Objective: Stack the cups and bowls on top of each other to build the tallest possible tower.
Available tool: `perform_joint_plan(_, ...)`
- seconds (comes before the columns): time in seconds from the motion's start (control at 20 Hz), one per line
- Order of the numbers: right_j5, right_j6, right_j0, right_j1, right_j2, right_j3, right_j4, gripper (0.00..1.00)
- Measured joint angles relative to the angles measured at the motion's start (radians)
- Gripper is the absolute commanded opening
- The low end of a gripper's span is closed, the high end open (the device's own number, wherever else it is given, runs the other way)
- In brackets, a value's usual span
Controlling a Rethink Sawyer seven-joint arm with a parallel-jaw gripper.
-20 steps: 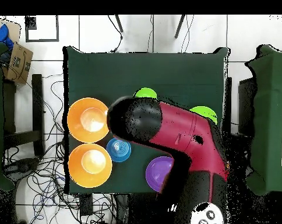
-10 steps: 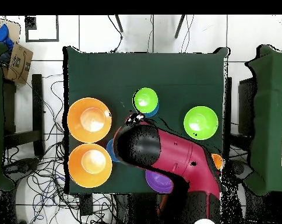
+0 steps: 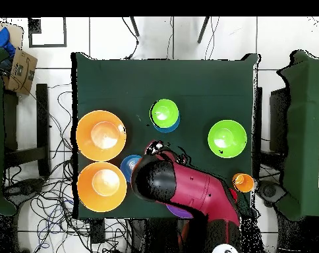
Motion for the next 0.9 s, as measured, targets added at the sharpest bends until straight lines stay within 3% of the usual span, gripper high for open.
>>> perform_joint_plan(0.6,-0.028,0.000,-0.002,0.043,0.003,0.031,-0.043,1.00)
perform_joint_plan(0.9,-0.126,0.000,-0.017,0.092,0.008,0.033,-0.071,1.00)
